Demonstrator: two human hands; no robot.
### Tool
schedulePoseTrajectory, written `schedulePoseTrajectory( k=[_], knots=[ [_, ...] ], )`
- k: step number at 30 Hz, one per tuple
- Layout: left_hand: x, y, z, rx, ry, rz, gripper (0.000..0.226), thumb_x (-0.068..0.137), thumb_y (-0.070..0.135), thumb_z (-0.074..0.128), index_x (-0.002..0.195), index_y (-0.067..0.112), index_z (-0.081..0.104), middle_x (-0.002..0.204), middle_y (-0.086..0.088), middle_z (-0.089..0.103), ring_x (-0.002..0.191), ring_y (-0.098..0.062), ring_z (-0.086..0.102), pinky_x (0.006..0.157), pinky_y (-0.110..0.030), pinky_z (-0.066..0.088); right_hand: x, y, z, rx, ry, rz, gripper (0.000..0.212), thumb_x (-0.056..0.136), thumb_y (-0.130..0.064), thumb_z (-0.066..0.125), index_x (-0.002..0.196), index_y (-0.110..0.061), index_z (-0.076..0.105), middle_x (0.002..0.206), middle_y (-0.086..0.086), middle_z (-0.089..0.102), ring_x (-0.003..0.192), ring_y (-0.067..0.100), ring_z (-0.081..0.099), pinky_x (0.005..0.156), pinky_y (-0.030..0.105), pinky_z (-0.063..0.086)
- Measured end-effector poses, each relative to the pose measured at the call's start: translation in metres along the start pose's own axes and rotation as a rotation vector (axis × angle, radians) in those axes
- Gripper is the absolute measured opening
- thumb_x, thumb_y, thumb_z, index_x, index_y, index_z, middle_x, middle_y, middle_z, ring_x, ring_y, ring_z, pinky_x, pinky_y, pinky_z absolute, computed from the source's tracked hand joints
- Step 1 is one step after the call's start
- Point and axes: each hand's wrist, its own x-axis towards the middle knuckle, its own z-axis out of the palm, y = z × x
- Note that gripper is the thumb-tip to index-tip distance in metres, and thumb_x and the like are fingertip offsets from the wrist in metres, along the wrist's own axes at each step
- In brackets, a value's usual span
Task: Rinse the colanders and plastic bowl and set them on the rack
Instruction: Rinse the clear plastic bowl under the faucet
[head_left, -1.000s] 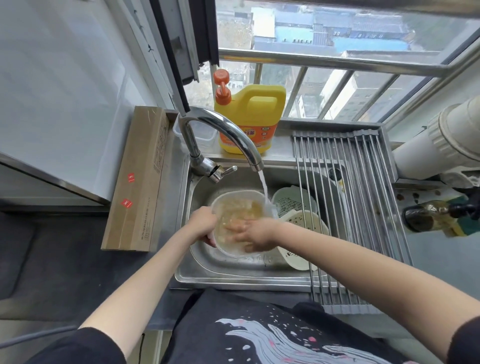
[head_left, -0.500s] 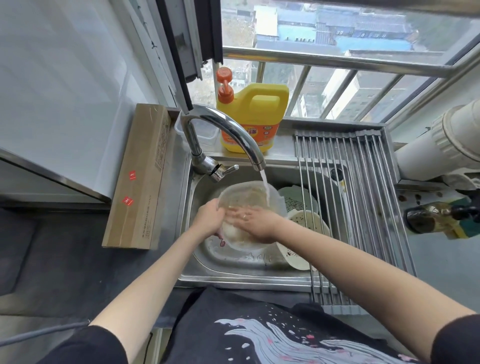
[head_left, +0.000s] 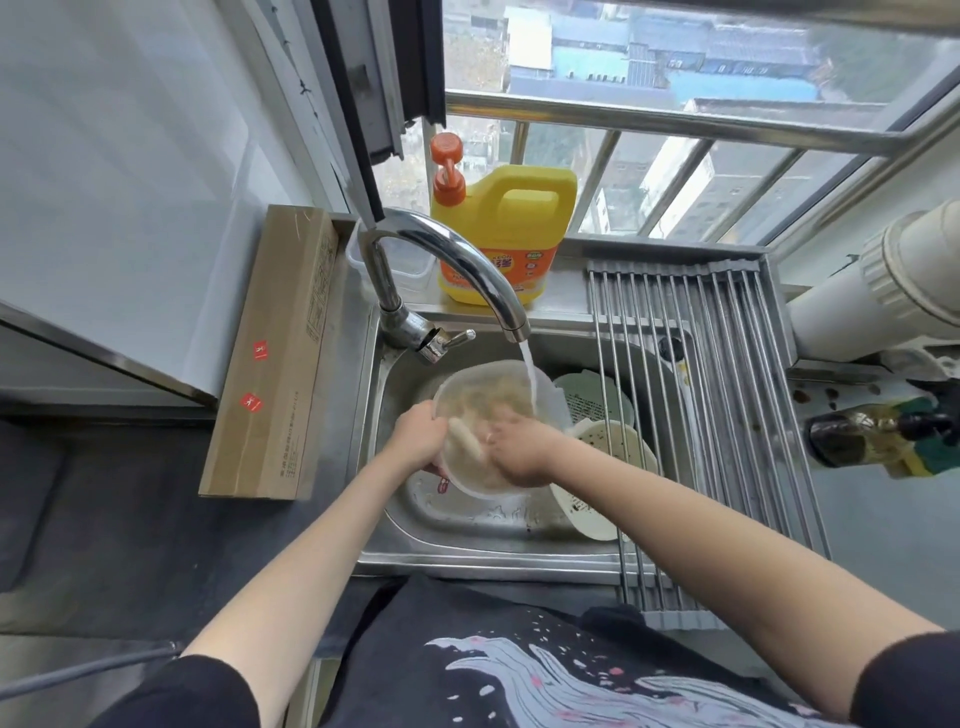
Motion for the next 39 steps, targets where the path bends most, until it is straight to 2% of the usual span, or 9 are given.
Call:
schedulePoseTrajectory(
  k=[5,8,13,17,23,25,30,35,39],
  knots=[
    [0.0,0.002,0.005,-0.077,-0.004,-0.007,0.027,0.088,0.004,0.037,0.104,0.011,0.058,0.093,-0.015,0.061,0.062,-0.029,0.061,0.043,-0.036,0.056,-0.002,0.008,-0.005,0.138,0.122,0.165,0.065,0.097,-0.008,0.034,0.154,-0.018,0.004,0.161,0.002,0.0,0.148,0.027,-0.001,0.118,0.047,0.017],
    [0.0,-0.003,0.006,-0.088,-0.049,-0.043,0.027,0.09,0.006,0.036,0.102,0.005,0.061,0.076,-0.016,0.062,0.05,-0.028,0.061,0.053,-0.042,0.057,-0.006,-0.001,-0.012,0.122,0.008,-0.037,0.051,0.101,-0.027,0.028,0.149,-0.01,0.026,0.158,0.009,0.02,0.146,0.028,0.015,0.117,0.038,0.013],
    [0.003,-0.004,0.011,-0.16,-0.053,-0.064,0.027,0.088,0.005,0.035,0.101,0.006,0.059,0.083,-0.018,0.06,0.048,-0.026,0.06,0.041,-0.035,0.054,-0.006,0.005,-0.006,0.163,0.036,0.207,0.057,0.096,-0.009,0.04,0.15,-0.013,0.024,0.159,0.007,0.019,0.143,0.029,0.025,0.111,0.042,0.028],
    [0.008,-0.013,0.009,-0.141,-0.082,-0.077,0.025,0.087,0.004,0.036,0.086,0.008,0.061,0.077,-0.019,0.06,0.05,-0.028,0.06,0.055,-0.048,0.058,-0.012,0.003,-0.002,0.211,-0.093,-0.009,0.035,0.096,-0.011,0.043,0.128,-0.008,0.057,0.156,0.006,0.027,0.128,0.024,0.047,0.095,0.032,0.042],
    [0.015,-0.026,0.0,-0.39,-0.117,-0.184,0.031,0.092,0.002,0.036,0.113,0.014,0.054,0.089,-0.011,0.066,0.071,-0.027,0.064,0.046,-0.033,0.057,-0.058,0.032,0.003,0.378,0.8,0.23,0.027,0.085,-0.002,0.056,0.109,-0.006,0.068,0.125,0.012,0.063,0.119,0.032,0.056,0.098,0.049,0.048],
    [0.016,-0.025,0.004,-0.456,-0.151,-0.206,0.03,0.095,0.002,0.036,0.117,0.013,0.051,0.092,-0.01,0.065,0.077,-0.024,0.064,0.049,-0.034,0.058,-0.066,0.036,0.008,0.548,0.913,0.336,0.031,0.085,-0.008,0.062,0.117,-0.011,0.063,0.12,0.007,0.062,0.112,0.025,0.057,0.093,0.046,0.05],
    [0.022,-0.015,0.015,-0.499,-0.152,-0.168,0.026,0.096,0.006,0.042,0.121,0.01,0.05,0.099,-0.014,0.064,0.073,-0.024,0.062,0.045,-0.029,0.056,-0.062,0.04,-0.001,1.305,0.651,0.628,0.067,0.087,-0.051,0.059,0.142,-0.025,0.032,0.135,0.001,0.047,0.119,0.018,0.049,0.099,0.041,0.045],
    [0.022,-0.016,0.012,-0.472,-0.189,-0.142,0.022,0.099,0.011,0.041,0.119,0.01,0.05,0.083,-0.01,0.062,0.046,-0.015,0.056,0.046,-0.028,0.055,-0.057,0.044,-0.011,1.453,0.486,0.586,0.055,0.089,-0.042,0.06,0.137,-0.02,0.045,0.121,0.007,0.06,0.104,0.018,0.061,0.073,0.037,0.061],
    [0.019,-0.021,0.017,-0.508,-0.249,-0.123,0.027,0.099,0.015,0.04,0.124,0.014,0.05,0.098,-0.013,0.065,0.08,-0.026,0.064,0.055,-0.033,0.058,-0.064,0.047,-0.011,1.605,0.35,0.532,0.061,0.078,-0.05,0.066,0.131,-0.021,0.053,0.119,0.001,0.063,0.111,0.021,0.061,0.08,0.039,0.059]
  ],
)
